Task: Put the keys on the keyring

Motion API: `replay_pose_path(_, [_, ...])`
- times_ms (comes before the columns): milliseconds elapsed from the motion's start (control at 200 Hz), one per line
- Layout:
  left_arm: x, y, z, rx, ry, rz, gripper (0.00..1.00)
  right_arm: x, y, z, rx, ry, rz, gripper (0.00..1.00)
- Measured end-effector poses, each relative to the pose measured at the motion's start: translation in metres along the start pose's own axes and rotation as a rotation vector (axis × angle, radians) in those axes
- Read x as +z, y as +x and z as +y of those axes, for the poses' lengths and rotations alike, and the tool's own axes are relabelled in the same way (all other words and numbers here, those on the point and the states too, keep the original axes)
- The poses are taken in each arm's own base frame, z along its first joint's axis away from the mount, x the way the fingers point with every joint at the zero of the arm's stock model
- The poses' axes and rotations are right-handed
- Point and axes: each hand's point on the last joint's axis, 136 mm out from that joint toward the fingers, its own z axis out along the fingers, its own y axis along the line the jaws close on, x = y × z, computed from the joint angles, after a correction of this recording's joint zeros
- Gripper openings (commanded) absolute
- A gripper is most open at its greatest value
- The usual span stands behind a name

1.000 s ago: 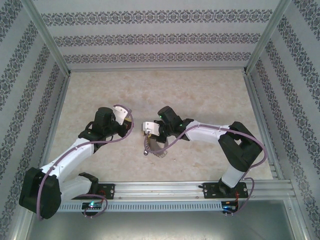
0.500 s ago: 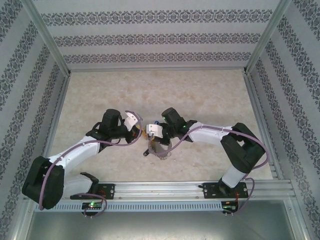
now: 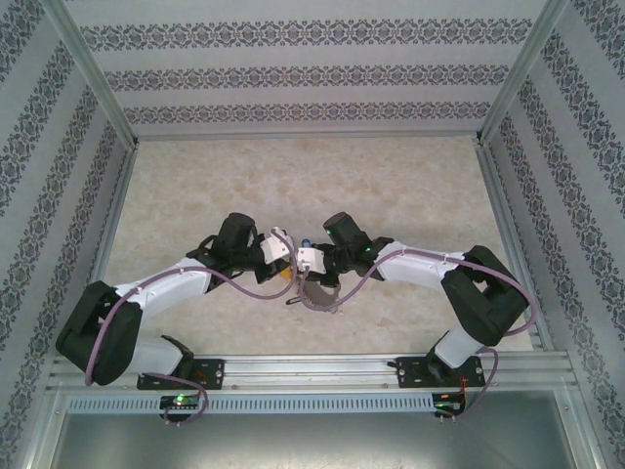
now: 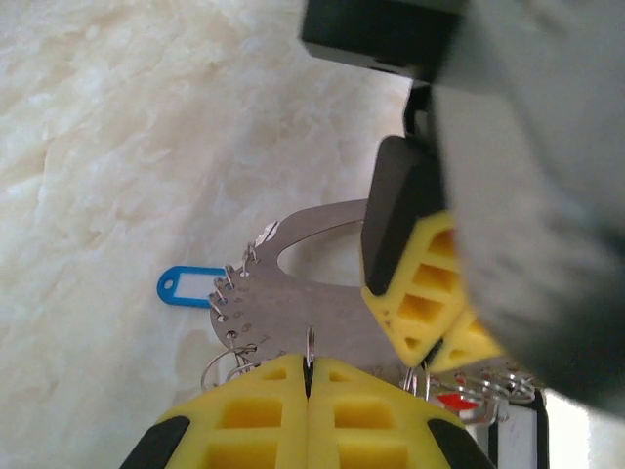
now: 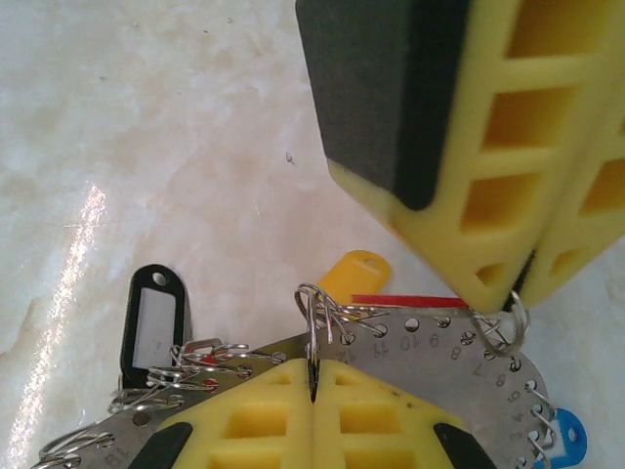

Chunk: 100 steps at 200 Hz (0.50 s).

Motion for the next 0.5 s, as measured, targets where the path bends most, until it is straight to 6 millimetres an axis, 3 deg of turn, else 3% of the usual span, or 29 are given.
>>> replay_pose_path(185, [0.0,0.001,-0.007,0.091,0.03,-0.023,0.0,-0.003,0.0,-0.002,0.012,-0.008,-0.023,0.0])
replay_pose_path(500, [0.0,0.012,-0.002,0.116,0.054,-0.016,0.0,-0.01,-0.003,-0.003,0.01,-0.004,-0.067,0.0])
